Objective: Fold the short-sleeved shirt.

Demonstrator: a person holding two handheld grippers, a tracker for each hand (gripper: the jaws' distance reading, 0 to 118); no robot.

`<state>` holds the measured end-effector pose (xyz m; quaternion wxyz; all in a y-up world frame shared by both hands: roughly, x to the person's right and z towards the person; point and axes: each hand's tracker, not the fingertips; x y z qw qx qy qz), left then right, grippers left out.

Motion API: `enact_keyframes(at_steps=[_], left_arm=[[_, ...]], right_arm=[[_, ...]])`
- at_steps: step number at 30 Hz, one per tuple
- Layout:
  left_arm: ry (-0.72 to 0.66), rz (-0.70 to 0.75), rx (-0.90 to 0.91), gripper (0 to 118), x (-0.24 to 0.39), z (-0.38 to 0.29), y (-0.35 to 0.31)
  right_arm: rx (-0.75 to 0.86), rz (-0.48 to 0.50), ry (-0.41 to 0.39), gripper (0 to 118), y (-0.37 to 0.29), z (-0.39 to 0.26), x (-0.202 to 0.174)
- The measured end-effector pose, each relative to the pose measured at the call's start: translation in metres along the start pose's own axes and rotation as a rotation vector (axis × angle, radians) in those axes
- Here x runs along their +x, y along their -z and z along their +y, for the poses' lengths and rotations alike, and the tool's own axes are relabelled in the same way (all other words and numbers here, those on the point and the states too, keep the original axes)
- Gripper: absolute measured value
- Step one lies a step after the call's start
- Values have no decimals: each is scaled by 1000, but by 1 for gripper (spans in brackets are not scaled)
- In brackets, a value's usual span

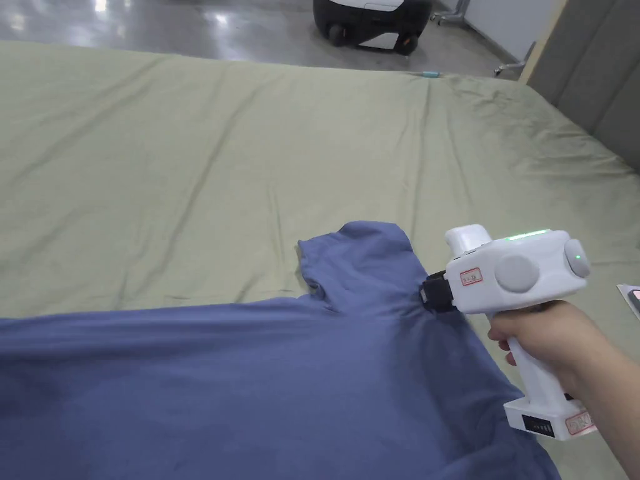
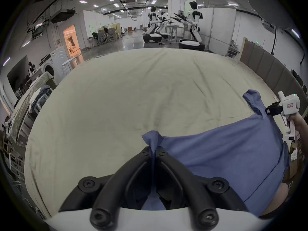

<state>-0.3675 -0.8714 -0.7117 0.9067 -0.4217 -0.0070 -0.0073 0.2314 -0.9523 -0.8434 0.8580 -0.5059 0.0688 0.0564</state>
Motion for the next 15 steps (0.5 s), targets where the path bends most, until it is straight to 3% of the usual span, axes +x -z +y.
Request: enact_keyframes(at_steps=[1,6,10,15], left_arm=[[-8,-1,-3,2,-2,-1,1],[-61,-9,25,2,-13,7,-10],[-69,-24,79,2,-13,23,-32],[-54,-32,163,2,-6,36,-77]], right_arm=[[49,10,48,0,-5,0,1],[124,-27,-7,0,-34,3,1],[193,-16,15,0,-66,12,2],[305,-50,-41,0,-133,20,-18]])
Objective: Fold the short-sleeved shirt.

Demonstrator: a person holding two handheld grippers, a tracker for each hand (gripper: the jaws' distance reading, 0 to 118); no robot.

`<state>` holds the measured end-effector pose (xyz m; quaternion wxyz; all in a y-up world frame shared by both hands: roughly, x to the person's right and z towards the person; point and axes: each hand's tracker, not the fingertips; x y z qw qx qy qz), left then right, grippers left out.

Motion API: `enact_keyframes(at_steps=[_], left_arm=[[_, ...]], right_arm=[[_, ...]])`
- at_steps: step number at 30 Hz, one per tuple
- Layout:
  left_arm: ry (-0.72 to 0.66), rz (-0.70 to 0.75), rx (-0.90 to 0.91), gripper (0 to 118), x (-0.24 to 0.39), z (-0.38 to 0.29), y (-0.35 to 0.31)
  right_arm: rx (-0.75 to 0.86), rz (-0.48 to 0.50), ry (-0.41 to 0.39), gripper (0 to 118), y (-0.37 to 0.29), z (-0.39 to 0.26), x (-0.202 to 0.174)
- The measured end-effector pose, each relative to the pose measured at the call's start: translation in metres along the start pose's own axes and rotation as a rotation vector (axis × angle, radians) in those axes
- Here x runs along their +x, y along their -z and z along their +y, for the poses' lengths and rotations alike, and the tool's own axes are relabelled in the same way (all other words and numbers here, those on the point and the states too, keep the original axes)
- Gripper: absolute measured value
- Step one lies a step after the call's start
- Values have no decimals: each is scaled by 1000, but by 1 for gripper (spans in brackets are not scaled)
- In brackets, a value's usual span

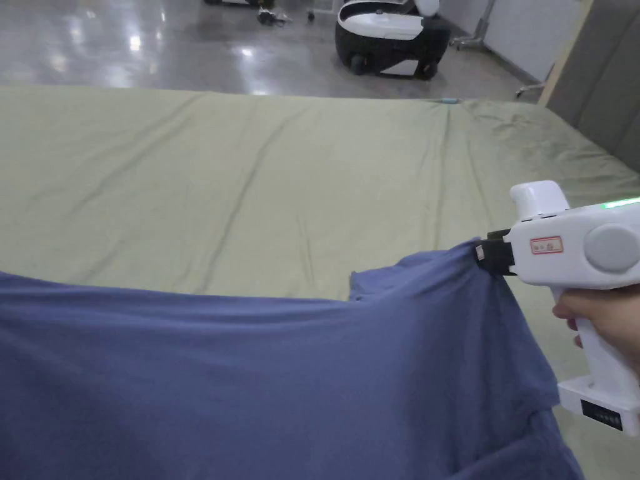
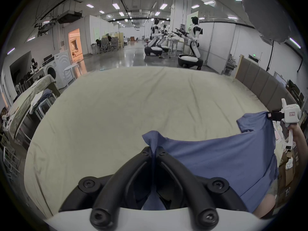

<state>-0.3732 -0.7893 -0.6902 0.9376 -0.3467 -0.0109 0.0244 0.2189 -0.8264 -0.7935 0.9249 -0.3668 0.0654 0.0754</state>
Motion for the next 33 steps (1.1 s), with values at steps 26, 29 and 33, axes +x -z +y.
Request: enact_keyframes(at_steps=[26,29,33], left_arm=[[20,-71,-68,2,-29,-113,-84],[-3,-81,-153,2,-30,-151,-77],[-25,-73,-217,2,-42,-188,-64]], right_arm=[[-30,68,62,0,-140,-143,8],[-112,67,62,0,-136,-188,2],[-167,51,74,0,-127,-228,-5]])
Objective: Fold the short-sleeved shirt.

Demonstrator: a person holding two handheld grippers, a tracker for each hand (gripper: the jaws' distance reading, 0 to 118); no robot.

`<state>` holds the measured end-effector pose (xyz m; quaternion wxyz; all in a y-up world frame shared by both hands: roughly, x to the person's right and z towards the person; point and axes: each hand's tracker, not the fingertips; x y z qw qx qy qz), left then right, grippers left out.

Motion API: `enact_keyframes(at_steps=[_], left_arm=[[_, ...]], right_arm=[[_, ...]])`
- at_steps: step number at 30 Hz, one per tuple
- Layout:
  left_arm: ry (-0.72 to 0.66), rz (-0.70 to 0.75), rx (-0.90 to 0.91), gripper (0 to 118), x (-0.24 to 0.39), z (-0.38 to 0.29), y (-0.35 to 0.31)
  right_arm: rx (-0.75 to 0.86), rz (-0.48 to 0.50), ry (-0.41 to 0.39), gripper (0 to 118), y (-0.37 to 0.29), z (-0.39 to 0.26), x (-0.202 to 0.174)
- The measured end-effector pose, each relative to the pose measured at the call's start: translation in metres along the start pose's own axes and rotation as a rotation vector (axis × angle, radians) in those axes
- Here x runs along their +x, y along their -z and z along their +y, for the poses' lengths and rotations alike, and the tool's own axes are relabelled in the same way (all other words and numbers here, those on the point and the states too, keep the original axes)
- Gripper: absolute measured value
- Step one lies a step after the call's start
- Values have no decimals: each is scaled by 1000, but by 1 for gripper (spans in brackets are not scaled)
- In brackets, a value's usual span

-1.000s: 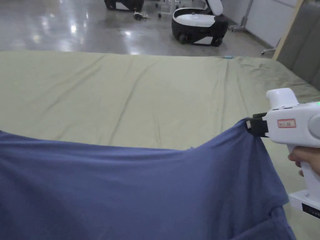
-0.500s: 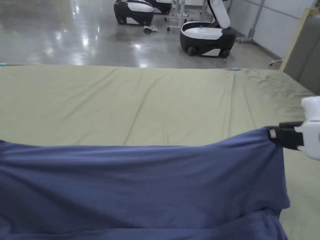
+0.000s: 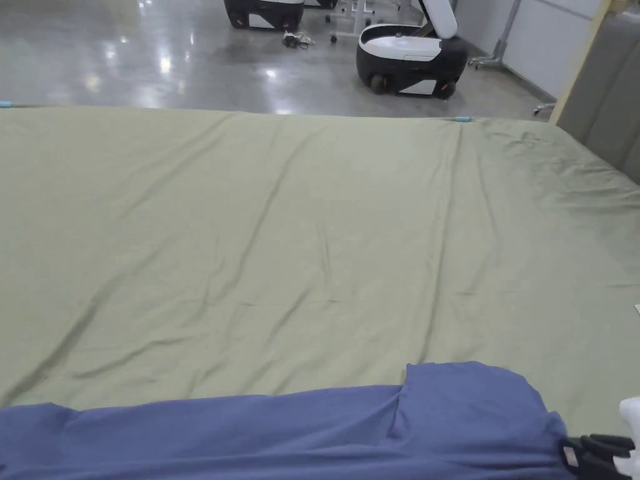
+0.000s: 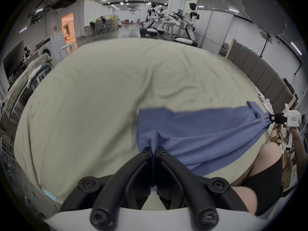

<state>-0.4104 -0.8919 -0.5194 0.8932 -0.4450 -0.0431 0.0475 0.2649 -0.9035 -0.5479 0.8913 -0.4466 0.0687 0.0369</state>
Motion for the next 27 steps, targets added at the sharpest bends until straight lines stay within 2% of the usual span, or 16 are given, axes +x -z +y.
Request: enact_keyframes(at_steps=[5,10,11,12,13,14,15,16,18,21,22,23,24,25,26,27], left_arm=[[-53,-16,-38,2,-10,-12,12],[-38,-23,-41,2,-2,-11,12],[-39,-23,-41,5,-1,-10,11],[-44,-4,-42,20,4,-7,4],[-52,64,-28,50,19,-3,-12],[-46,84,1,90,25,-3,-26],[-42,38,54,110,27,-5,-43],[-49,-50,96,117,25,-8,-61],[-91,-158,133,116,5,-12,-81],[-151,-242,164,85,-2,-13,-112],[-165,-285,172,85,-6,-13,-117],[-186,-293,180,45,-9,-12,-119],[-196,-280,183,11,-10,-13,-118],[-215,-277,216,0,-11,-14,-120],[-211,-312,203,0,-16,-12,-119],[-214,-389,163,0,-21,-9,-114]], right_arm=[[-26,-24,38,0,13,-19,2],[-43,-105,-47,0,29,-27,-4],[-43,-112,-61,0,28,-27,-8],[-39,-114,-64,7,27,-26,-10],[-25,-130,-79,34,21,-26,-12],[10,-165,-93,96,14,-25,-15],[30,-235,-102,116,5,-26,-19],[48,-260,-106,116,-5,-27,-20],[159,-224,-85,112,-30,-22,-25],[251,-213,-47,104,-57,-15,-47],[277,-182,-43,104,-66,-13,-56],[292,-152,-37,84,-74,-8,-70],[308,-142,-19,48,-79,-6,-80],[328,-151,-2,14,-81,-4,-90],[343,-172,-14,1,-84,-3,-99],[351,-167,-36,1,-87,0,-108]])
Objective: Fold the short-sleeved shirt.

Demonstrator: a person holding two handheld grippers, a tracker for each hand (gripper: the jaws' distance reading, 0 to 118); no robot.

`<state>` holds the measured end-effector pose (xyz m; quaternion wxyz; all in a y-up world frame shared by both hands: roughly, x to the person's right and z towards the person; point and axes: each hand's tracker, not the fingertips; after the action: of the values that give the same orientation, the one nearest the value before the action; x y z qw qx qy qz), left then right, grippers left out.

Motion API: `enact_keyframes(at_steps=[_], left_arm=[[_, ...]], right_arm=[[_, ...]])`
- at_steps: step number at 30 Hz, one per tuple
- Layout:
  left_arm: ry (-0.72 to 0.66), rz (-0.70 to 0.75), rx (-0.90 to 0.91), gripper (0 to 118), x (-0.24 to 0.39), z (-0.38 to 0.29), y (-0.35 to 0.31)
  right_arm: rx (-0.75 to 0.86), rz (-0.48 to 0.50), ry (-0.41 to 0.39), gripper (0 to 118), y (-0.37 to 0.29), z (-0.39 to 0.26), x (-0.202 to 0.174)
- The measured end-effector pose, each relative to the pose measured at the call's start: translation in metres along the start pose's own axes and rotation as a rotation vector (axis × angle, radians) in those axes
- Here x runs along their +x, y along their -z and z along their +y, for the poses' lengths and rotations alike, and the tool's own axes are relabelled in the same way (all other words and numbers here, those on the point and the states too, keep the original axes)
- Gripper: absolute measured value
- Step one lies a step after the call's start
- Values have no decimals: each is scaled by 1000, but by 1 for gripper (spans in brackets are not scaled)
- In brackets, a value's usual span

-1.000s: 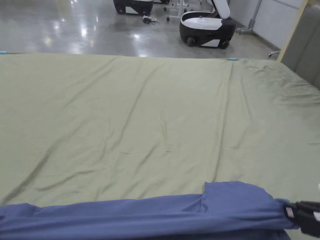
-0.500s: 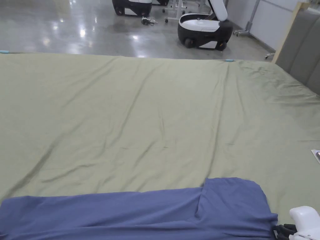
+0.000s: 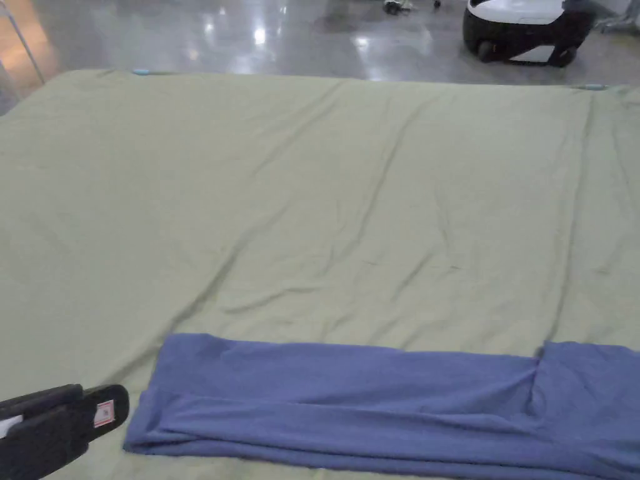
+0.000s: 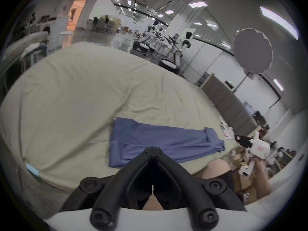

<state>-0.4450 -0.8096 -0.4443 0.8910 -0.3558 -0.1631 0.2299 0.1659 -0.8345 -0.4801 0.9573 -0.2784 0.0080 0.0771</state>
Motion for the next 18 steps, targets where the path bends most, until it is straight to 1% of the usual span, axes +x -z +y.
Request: enact_keyframes(at_steps=[2,3,5,6,7,8,9,10,11,13,15,17,18], left_arm=[[-20,-20,11,0,-8,2,5],[-40,-48,-12,0,-18,5,10],[-123,-148,-66,0,-47,13,24],[-175,-208,-76,8,-66,16,32],[-214,-277,-86,42,-87,16,42],[-241,-304,-106,83,-101,17,51],[-275,-280,-140,116,-112,19,64],[-272,-224,-230,115,-124,21,72],[-267,-274,-193,116,-135,22,80],[-325,-218,-182,116,-159,24,93],[-385,-277,-220,116,-170,24,104],[-465,-266,-245,116,-181,18,118],[-484,-335,-231,116,-188,15,123]], right_arm=[[3,32,-33,0,-3,8,-13],[4,37,-36,0,-4,11,-20],[-2,72,-38,0,-5,17,-29],[-9,86,-37,0,-4,19,-34],[-8,92,-37,0,-4,21,-38],[-5,94,-39,0,-4,22,-41],[-3,94,-42,0,-4,24,-44],[-2,90,-50,0,-5,25,-48],[-1,84,-64,0,-5,27,-50],[0,82,-70,0,-8,30,-54],[1,85,-68,0,-10,32,-55],[-1,82,-70,0,-9,34,-57],[-6,82,-68,0,-8,35,-58]])
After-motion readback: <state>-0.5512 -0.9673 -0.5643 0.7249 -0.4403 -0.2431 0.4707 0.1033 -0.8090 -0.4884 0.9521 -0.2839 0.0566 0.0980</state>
